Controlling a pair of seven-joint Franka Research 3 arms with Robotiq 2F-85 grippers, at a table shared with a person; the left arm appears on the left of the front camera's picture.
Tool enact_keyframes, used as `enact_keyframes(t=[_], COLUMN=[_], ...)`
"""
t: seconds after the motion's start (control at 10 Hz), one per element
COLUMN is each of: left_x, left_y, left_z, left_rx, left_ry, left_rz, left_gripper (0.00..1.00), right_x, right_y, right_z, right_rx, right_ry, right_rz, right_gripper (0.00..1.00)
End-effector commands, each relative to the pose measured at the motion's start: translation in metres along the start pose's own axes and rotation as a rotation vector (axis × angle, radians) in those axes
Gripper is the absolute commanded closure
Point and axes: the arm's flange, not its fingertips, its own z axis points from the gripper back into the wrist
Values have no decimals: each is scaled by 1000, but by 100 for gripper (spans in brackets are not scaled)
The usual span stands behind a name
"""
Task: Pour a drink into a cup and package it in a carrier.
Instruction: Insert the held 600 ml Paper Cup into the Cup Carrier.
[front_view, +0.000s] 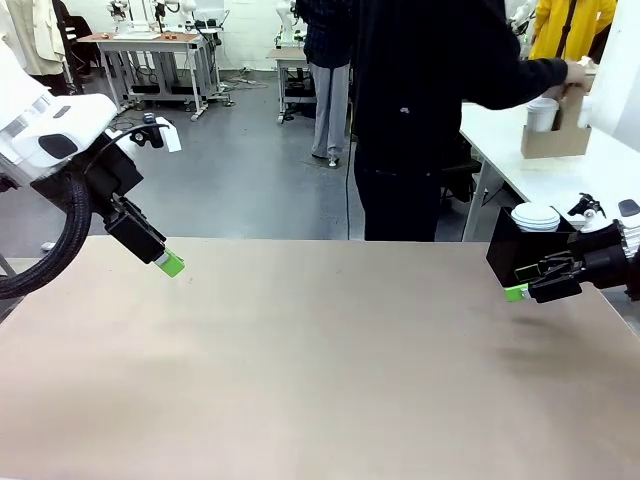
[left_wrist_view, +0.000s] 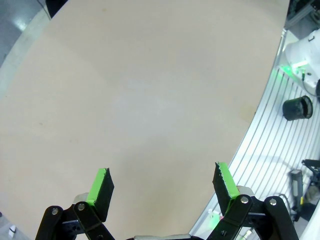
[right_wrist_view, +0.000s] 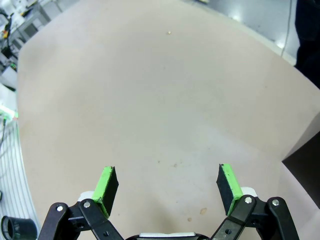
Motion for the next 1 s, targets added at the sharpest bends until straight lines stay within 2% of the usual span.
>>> enact_keyframes(t=[0.0, 0.9], left_x=[-2, -2], left_y=[1, 1], left_z=[0, 0], left_rx=[1, 1], left_ry=[8, 8], left_rz=[-8, -8], left_gripper=[0, 0], right_x=[0, 0], right_y=[-1, -1], right_z=[1, 1], right_rx=[-15, -15], right_ry=[7, 7], right_rz=[3, 3], right_gripper=[0, 0])
